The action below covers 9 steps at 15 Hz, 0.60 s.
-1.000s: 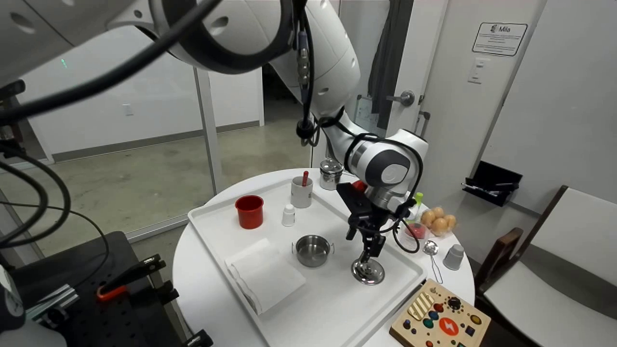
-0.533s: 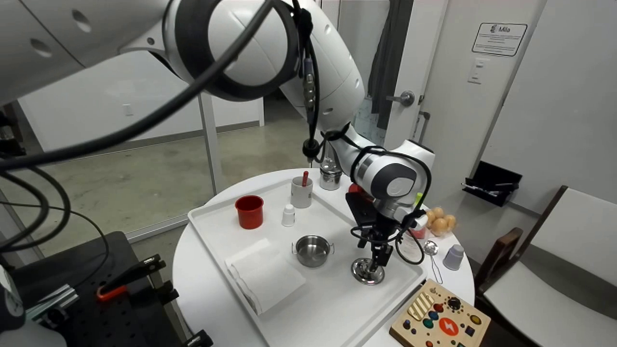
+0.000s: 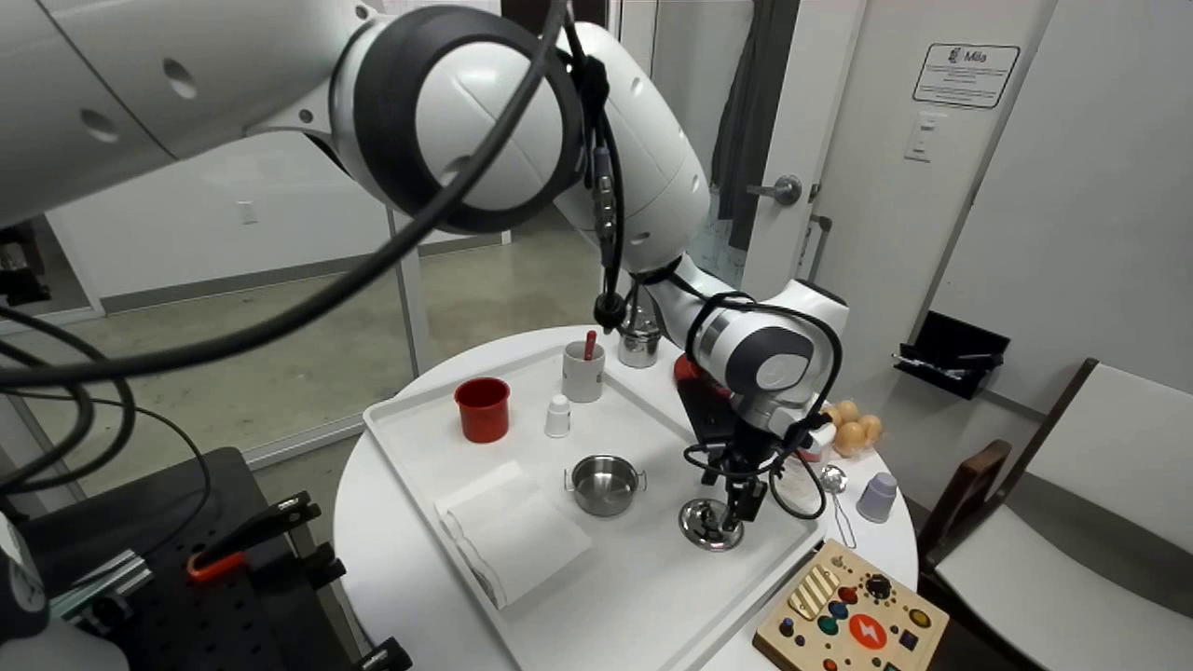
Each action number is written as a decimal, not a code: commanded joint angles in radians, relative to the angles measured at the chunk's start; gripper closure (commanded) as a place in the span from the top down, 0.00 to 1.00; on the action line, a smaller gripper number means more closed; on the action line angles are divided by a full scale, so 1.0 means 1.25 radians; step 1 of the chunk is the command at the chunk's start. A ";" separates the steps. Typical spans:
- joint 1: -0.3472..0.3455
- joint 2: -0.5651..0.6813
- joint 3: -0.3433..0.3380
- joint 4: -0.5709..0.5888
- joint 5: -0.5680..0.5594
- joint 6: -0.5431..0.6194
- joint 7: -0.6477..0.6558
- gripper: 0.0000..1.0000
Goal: Pick up the small silver lid from the table and put it on the silver pot.
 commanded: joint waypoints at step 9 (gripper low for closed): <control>-0.033 0.083 0.004 0.119 0.030 -0.061 0.008 0.45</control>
